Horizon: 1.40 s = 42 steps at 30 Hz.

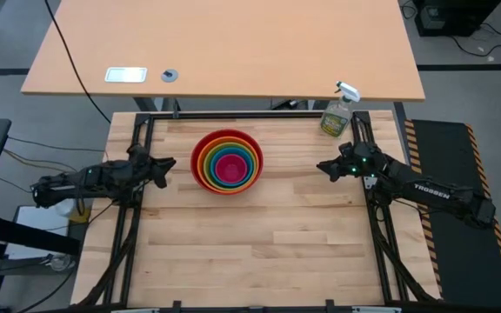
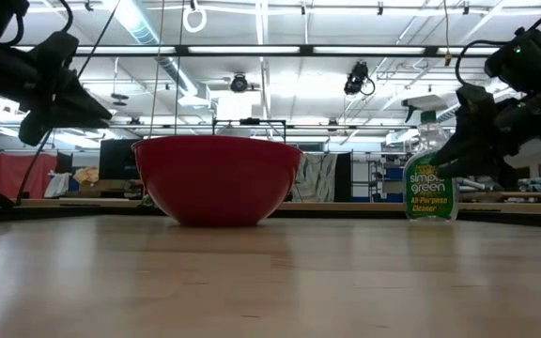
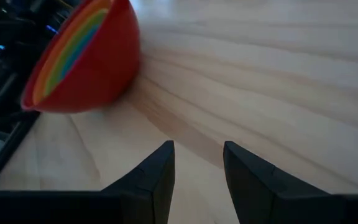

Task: Nest bowls inside each other
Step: Return to Home Position

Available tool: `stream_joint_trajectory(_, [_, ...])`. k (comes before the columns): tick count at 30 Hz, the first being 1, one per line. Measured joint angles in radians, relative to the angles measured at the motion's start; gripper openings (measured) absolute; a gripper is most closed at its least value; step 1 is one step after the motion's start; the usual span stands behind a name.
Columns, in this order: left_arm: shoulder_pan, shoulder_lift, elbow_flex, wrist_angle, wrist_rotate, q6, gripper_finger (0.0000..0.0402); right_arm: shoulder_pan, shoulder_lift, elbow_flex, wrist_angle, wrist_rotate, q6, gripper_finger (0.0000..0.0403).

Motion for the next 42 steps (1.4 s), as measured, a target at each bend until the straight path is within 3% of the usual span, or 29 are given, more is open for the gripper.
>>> stream_joint_trajectory(8, [0.0,0.0,0.0,-0.054,-0.005,-0.009,0.0093,-0.016,-0.004,0.0,-0.037,-0.026,-0.011,0.0143])
stream_joint_trajectory(15, [0.0,0.0,0.0,-0.065,-0.011,-0.026,0.0025,-0.086,-0.073,0.0,-0.031,-0.049,-0.058,0.0126])
stream_joint_trajectory(18, [0.0,0.001,0.0,-0.065,-0.014,-0.038,0.0005,-0.099,-0.092,0.0,-0.054,-0.003,-0.064,0.0122])
stream_joint_trajectory(27, [0.0,0.002,0.0,-0.065,-0.006,-0.131,0.0031,-0.1,-0.092,0.0,-0.022,0.033,-0.104,0.0122])
stream_joint_trajectory(42, [0.0,0.002,0.0,-0.065,-0.003,-0.039,0.0034,-0.1,-0.092,0.0,-0.019,0.031,-0.108,0.0121])
